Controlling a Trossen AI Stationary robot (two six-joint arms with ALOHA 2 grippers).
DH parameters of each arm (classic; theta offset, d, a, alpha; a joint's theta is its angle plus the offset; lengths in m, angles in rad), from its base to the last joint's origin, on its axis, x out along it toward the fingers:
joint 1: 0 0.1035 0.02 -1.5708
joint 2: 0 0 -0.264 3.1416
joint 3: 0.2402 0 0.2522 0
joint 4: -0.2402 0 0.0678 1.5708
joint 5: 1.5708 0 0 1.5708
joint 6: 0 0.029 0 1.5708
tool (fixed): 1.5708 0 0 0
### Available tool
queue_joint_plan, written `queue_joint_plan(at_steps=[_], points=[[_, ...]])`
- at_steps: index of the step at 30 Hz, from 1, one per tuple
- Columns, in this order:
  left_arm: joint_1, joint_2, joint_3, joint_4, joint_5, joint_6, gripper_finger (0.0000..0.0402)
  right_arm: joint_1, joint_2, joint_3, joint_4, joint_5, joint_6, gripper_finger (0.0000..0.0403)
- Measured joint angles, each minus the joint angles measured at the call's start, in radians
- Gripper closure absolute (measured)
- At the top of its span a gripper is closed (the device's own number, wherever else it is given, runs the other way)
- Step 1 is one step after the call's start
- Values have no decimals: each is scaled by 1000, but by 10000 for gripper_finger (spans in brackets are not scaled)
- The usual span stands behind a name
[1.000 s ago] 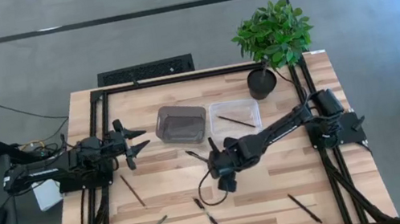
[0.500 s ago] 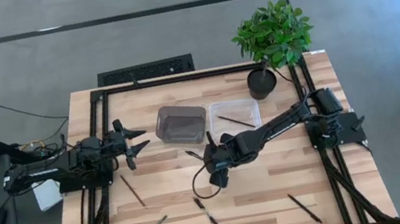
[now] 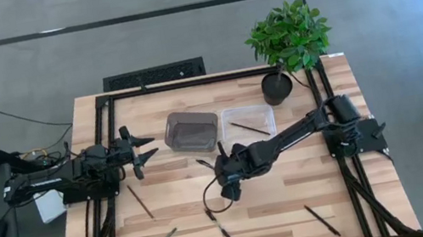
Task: Sort pens & pencils
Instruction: Put the top black pen into the black bin
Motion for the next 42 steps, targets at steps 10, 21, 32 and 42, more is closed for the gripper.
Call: queue_joint_plan(at_steps=[10, 21, 32, 42], points=[[0, 9, 0, 1, 0, 6, 228, -43, 80, 6, 23, -53, -50, 132], [0, 16, 0, 0, 0, 8, 228, -84, 82, 5, 54, -49, -72, 132], [0, 16, 0, 0, 0, 16, 228, -87, 90, 7, 43, -91, -73, 180], [0, 16, 0, 0, 0, 15, 228, -87, 91, 7, 39, -99, -74, 239]])
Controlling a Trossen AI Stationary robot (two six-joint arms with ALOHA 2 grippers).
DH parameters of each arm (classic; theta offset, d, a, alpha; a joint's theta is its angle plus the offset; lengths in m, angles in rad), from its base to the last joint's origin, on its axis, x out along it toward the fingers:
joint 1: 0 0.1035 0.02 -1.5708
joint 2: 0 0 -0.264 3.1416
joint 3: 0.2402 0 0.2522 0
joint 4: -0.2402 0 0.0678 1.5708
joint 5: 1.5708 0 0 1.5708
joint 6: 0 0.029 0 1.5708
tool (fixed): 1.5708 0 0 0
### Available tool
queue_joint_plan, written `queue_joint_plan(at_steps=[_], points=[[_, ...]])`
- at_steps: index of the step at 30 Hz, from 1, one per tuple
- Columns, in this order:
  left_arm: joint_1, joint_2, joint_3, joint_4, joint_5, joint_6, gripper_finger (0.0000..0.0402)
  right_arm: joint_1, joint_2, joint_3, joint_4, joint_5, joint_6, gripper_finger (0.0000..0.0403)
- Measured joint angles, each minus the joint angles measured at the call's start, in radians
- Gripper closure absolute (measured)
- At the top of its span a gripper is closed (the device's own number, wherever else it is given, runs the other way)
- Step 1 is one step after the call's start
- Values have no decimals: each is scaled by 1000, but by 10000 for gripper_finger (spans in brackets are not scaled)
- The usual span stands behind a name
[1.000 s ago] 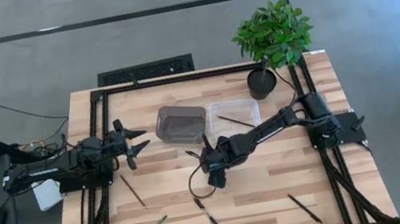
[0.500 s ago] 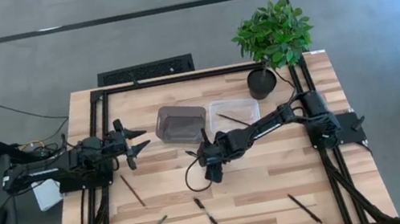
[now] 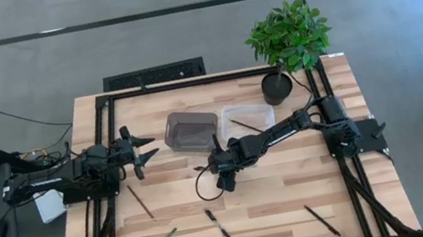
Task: Sort pens & pencils
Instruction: Put the top black pen into the black bin
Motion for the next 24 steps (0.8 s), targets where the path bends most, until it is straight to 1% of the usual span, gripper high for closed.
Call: queue_joint_plan(at_steps=[12, 19, 24], points=[[0, 0, 0, 0, 0, 0, 228, 2, 1, 0, 0, -10, -8, 296], [0, 0, 0, 0, 0, 0, 228, 2, 2, -1, 0, -11, -8, 335], [0, 0, 0, 0, 0, 0, 228, 2, 2, -1, 0, -11, -8, 345]])
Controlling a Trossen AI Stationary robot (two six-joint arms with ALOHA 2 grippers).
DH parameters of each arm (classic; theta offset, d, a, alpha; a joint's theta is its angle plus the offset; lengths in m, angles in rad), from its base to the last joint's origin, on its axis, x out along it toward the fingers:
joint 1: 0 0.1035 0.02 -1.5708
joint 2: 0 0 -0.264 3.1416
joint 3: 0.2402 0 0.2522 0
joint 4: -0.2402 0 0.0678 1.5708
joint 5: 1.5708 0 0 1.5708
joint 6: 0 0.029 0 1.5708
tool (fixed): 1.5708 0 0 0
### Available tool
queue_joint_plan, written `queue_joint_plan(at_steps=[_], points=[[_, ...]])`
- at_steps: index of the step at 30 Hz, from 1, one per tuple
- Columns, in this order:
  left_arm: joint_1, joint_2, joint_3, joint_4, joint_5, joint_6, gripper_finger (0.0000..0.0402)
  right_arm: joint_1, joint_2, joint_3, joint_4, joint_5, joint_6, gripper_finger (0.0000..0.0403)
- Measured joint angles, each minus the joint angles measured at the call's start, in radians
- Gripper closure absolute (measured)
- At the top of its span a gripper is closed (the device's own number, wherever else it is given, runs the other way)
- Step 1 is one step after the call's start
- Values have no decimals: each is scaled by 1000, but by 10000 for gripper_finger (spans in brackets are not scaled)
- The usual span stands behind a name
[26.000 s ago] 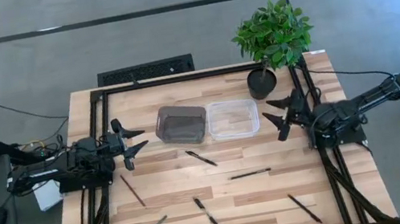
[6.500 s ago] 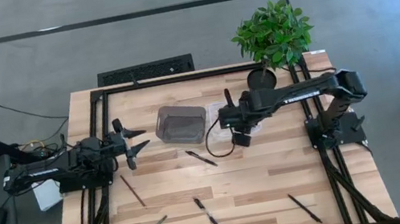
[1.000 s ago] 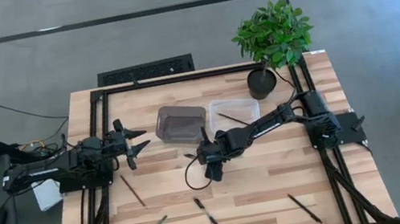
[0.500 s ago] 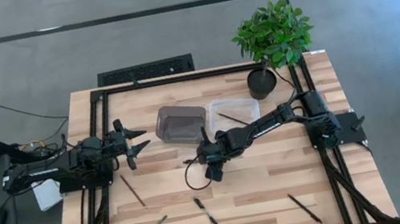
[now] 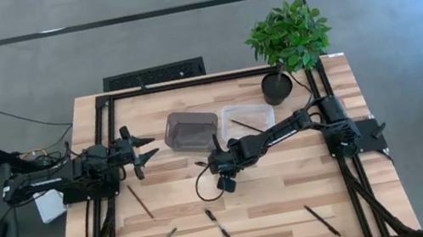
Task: Sort pens & pencils
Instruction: Put the top black pen into the black bin
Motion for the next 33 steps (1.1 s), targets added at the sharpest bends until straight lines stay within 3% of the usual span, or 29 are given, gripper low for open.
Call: queue_joint_plan(at_steps=[8, 21, 33], points=[[0, 0, 0, 0, 0, 0, 228, 0, 2, 14, -17, 1, 0, 340], [0, 0, 0, 0, 0, -1, 228, 15, 8, 194, -169, 2, -84, 340], [0, 0, 0, 0, 1, -5, 228, -36, 4, 405, -303, 192, -243, 340]])
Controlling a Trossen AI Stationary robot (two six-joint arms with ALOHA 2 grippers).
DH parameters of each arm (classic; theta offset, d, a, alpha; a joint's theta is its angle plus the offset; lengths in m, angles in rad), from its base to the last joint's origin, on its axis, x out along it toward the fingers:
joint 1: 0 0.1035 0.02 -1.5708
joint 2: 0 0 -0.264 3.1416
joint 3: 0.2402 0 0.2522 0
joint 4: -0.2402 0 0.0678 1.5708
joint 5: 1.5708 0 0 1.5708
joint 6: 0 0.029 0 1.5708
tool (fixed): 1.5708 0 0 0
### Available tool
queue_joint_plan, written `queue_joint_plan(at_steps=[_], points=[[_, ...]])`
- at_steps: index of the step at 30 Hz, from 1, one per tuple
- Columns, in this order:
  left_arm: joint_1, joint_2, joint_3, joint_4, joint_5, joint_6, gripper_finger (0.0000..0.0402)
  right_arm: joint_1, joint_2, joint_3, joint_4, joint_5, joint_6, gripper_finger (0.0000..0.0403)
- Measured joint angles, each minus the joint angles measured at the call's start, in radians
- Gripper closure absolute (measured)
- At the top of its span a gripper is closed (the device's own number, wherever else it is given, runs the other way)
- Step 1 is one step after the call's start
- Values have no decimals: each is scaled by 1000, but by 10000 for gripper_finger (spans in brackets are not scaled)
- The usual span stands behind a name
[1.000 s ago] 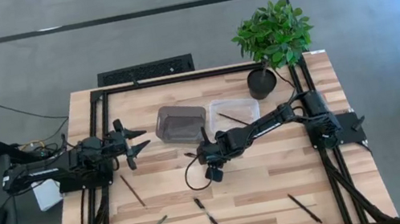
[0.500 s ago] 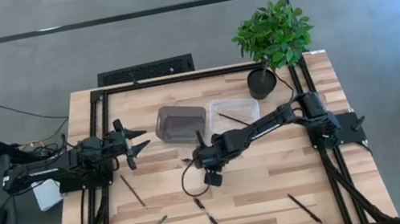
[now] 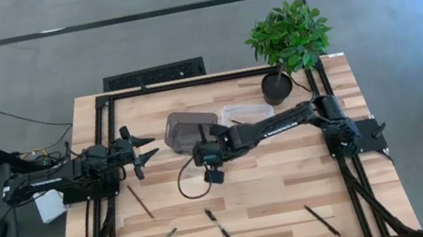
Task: Sort pens & pencils
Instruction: Put the top black pen into the black bin
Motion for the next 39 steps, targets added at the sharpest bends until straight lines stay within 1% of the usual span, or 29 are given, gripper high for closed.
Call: queue_joint_plan(at_steps=[4, 12, 17, 20, 24, 29, 39], points=[[0, 0, 0, 0, 0, 5, 228, -48, -2, 28, 15, 25, -63, 340], [0, 0, 0, 0, 0, 8, 228, -167, -2, 28, 11, 25, -69, 339], [0, 0, 0, 0, 0, 8, 228, -212, -2, 28, 11, 21, -94, 339], [0, 0, 0, 0, 0, 8, 228, -219, -2, 26, 13, -2, -95, 339], [0, 0, 0, 0, 0, 9, 228, -207, -3, -20, 64, -18, -95, 339], [0, 0, 0, 0, 0, 9, 228, -197, -2, -85, 103, -17, -87, 339], [0, 0, 0, 0, 0, 9, 228, -199, -2, -151, 175, -20, -61, 339]])
